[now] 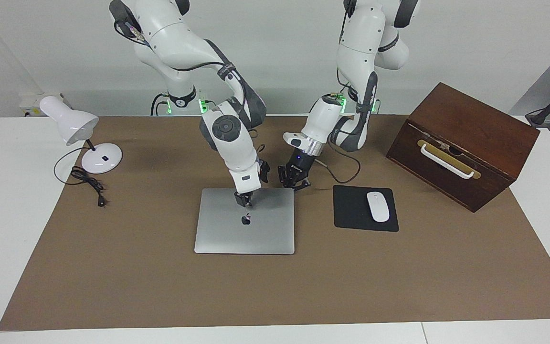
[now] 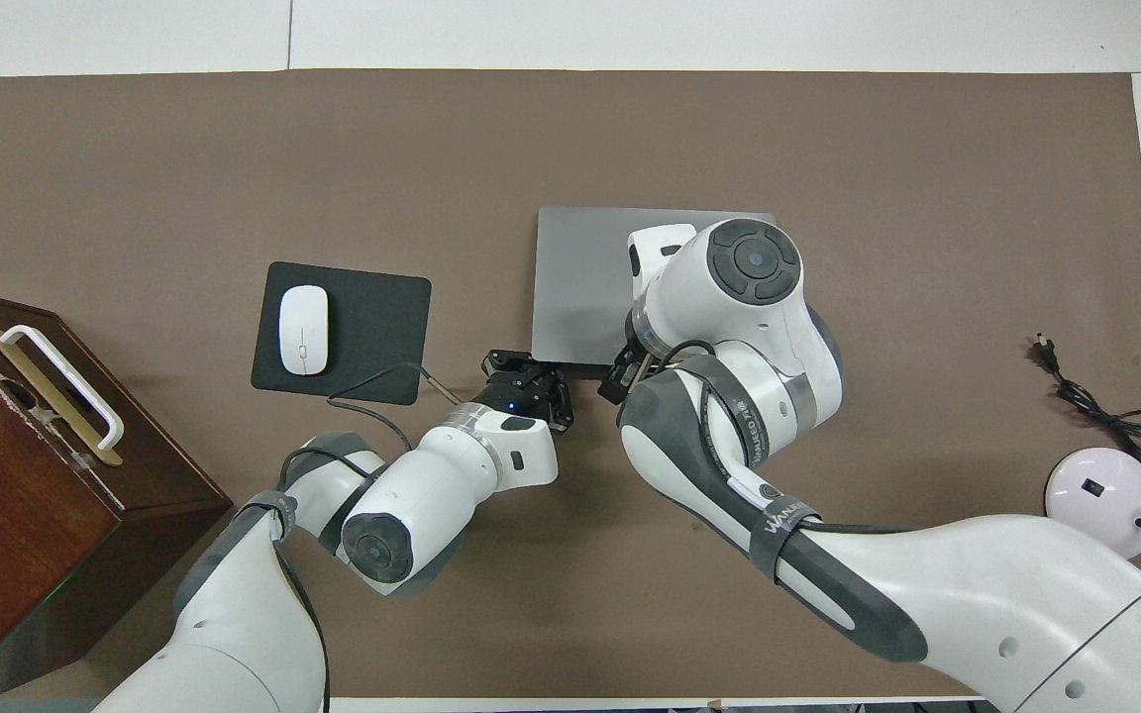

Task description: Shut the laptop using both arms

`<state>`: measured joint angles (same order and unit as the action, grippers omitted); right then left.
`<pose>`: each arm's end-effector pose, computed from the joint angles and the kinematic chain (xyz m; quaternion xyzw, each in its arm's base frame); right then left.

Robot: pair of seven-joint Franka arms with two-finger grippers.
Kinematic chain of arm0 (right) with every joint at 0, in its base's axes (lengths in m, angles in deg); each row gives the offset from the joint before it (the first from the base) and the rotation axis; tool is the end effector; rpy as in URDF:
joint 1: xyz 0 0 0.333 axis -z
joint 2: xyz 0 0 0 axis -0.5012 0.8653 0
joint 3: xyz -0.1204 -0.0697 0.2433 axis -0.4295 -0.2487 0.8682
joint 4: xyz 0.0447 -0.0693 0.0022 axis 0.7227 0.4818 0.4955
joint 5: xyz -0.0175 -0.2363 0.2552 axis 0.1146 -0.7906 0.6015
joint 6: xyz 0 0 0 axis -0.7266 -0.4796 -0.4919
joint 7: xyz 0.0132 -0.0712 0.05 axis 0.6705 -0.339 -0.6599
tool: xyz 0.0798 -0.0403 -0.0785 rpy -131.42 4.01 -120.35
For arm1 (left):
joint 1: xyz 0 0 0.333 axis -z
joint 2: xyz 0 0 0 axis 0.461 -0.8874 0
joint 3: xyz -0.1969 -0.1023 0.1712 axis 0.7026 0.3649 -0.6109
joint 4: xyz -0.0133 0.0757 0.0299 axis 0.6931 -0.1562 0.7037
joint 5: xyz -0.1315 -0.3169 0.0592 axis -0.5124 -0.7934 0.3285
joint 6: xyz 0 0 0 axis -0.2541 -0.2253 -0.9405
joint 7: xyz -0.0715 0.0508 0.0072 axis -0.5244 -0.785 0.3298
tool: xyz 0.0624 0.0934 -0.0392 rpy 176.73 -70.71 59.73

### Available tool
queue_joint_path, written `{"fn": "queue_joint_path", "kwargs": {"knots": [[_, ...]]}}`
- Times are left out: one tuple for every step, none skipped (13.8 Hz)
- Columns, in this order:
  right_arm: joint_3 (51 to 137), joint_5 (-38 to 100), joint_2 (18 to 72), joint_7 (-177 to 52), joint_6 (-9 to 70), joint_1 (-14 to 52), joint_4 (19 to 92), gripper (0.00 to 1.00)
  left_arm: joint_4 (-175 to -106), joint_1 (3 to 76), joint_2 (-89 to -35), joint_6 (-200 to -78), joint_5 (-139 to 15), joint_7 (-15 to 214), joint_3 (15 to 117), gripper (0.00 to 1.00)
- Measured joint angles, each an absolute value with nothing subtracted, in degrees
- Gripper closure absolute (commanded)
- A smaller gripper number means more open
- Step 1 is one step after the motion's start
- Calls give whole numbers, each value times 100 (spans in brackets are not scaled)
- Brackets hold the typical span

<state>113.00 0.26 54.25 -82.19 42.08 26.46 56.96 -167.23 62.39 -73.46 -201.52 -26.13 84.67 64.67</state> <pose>0.5236 0.2801 0.3070 -0.8820 -0.4620 -0.0168 0.0911 0.4123 -0.3372 0.2625 0.8504 -0.3697 0.3535 0.1235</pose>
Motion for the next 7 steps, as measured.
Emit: {"fn": "queue_joint_path", "kwargs": {"knots": [[11300,26,5425,-8218,4208,2646,5697,0,-16723,6236,-7346,-20153,-2601,8467,6467,100],[11300,26,5425,-8216,4208,2646,5697,0,-16722,6233,-7346,-20154,-2588,8467,6467,100],[11300,26,5425,-8216,4208,2646,5697,0,-16722,6228,-7346,-20155,-2573,8467,6467,100],[11300,26,5425,-8216,4208,2646,5697,0,-16721,6226,-7347,-20156,-2564,8467,6467,100],[11300,26,5424,-8216,4209,2645,5697,0,-16721,6225,-7347,-20156,-2561,8467,6467,100],[11300,26,5424,-8215,4209,2645,5697,0,-16721,6224,-7347,-20157,-2559,8467,6467,100],[11300,26,5423,-8200,4215,2645,5697,0,-16721,6223,-7347,-20157,-2554,8467,6467,100]]}}
